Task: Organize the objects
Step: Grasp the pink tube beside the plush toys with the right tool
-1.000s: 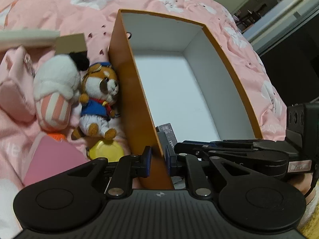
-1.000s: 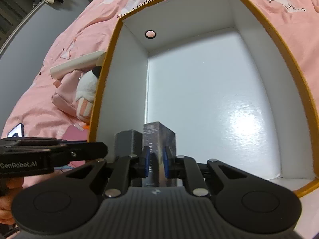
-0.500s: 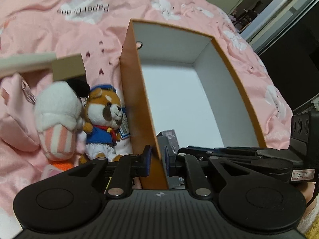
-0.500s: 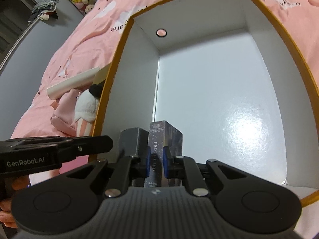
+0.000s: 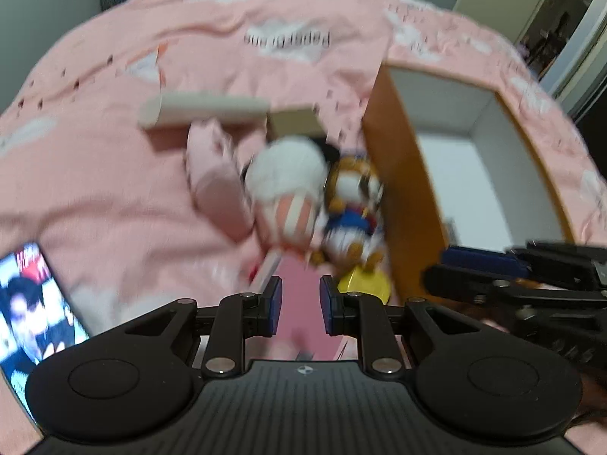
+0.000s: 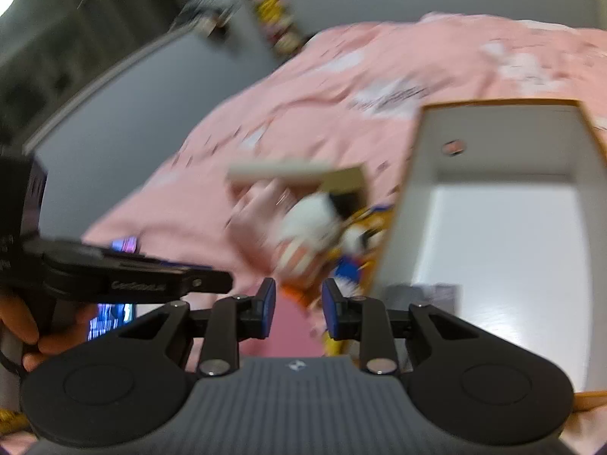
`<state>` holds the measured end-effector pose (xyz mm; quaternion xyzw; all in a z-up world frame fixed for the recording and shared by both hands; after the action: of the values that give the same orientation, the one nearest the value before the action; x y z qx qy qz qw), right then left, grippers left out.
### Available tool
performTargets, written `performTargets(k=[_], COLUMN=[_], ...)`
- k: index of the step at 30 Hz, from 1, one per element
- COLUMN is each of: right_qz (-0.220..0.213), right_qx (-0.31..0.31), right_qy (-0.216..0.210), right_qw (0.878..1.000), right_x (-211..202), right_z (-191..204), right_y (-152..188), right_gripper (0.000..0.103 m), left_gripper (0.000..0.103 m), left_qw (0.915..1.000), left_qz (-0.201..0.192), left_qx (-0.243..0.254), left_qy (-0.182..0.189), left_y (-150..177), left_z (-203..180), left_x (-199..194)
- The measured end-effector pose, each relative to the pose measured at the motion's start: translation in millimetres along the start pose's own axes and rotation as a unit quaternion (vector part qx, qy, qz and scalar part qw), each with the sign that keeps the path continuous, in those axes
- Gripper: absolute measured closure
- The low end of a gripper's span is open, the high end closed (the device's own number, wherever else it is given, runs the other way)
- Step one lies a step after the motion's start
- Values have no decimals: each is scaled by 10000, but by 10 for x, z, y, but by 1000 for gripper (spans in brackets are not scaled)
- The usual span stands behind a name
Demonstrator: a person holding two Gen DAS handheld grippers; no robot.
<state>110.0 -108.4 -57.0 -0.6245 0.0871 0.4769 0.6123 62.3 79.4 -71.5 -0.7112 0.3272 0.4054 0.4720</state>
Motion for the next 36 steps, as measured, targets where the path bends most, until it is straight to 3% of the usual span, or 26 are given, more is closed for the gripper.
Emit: performTargets(k=[5, 13, 15, 19, 21, 27, 30, 34, 36], right_qz=[571, 1104, 1230, 1420, 1458, 1535, 1537, 1450, 1342], right_qx=[-731, -1132, -1199, -1408, -1542, -1710, -1695, -1586, -1663], right_qy=[-11, 140, 125, 40, 140, 420, 536, 617, 690], right_qw=[9957, 9873, 9851, 9798, 9771, 9723, 9720, 9747, 9745], right_x=[366, 898, 993, 1123, 1189, 1363, 1437, 1355, 1252], right_z=[332, 462, 481, 560, 588, 584, 557, 511, 523], right_y=[121, 233, 263, 315, 338, 383, 395, 361, 336], right_gripper=[74, 72, 60, 53, 40, 25, 26, 37, 51], left_gripper=[80, 83, 85, 87, 87, 87, 87, 87, 86], left_qw=[9992, 9971, 9970, 9977, 9981, 9983, 9982, 9987, 9989], left_qz=[270, 401, 401, 391, 408, 475, 488, 430, 399], left_qx=[130, 506, 535, 454, 394, 300, 290, 271, 244], left_qy=[-257, -399, -377, -321, -255, -182, -175, -22, 70], left_y=[121, 262, 259, 245, 232, 206, 203, 189, 180], left_z=[112, 297, 336, 425, 447, 472, 475, 462, 465], left_x=[116, 165, 162, 154, 167, 246, 263, 231, 214])
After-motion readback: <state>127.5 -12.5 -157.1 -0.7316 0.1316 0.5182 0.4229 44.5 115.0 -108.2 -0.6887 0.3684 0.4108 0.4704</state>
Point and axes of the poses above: each gripper's, at about its wrist camera, not at the fingertips, and x roughly the way its jaws point, z to its left, y to its underside, the point moved 5 cm from there along x, roughly the way its jaws point, and after that the axes turned 9 degrees about -x, right-handed, at the moved point
